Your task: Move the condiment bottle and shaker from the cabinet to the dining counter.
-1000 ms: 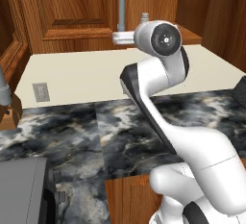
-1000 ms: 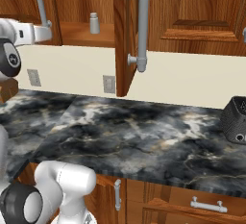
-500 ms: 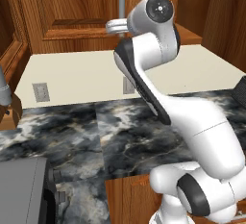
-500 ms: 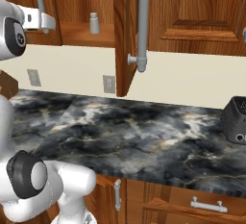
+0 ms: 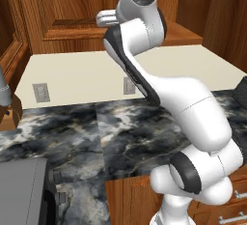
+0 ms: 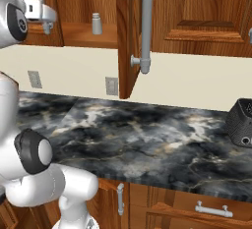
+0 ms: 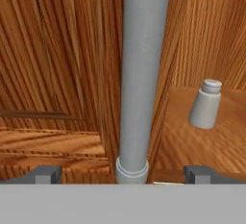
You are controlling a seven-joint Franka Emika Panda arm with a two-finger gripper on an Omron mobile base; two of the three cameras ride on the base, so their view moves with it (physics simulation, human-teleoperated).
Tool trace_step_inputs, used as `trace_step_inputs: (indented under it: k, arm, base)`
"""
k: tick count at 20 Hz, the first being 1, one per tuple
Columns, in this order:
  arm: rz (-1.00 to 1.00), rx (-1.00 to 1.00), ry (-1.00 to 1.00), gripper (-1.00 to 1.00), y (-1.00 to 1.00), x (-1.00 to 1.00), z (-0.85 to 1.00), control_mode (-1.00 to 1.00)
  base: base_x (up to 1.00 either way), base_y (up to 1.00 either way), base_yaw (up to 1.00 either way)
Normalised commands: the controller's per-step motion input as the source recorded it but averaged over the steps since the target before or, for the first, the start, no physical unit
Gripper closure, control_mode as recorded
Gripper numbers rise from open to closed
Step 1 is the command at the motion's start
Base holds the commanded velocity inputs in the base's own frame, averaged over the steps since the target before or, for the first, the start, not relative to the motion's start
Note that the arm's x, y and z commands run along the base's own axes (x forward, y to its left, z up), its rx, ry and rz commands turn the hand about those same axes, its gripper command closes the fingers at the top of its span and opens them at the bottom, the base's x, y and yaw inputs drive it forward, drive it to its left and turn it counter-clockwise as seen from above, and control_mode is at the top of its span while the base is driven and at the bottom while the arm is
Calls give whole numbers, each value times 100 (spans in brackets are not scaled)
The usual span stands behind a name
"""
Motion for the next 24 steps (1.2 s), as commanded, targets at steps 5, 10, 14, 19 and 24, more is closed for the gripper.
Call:
trace_step_inputs:
  k: [5, 10, 14, 19, 24]
  arm:
    - [0, -6, 0, -100, 0, 65, -29, -100]
    - [0, -9, -4, -100, 1, 51, -40, -100]
    - [0, 0, 0, 100, 5, 45, -17, -100]
    - [0, 0, 1, 100, 2, 36, -17, -100]
    - [0, 0, -2, 100, 9, -16, -1, -100]
  base:
    - [0, 0, 0]
    - [0, 0, 0]
    - [0, 0, 0]
    - [0, 0, 0]
    - [0, 0, 0]
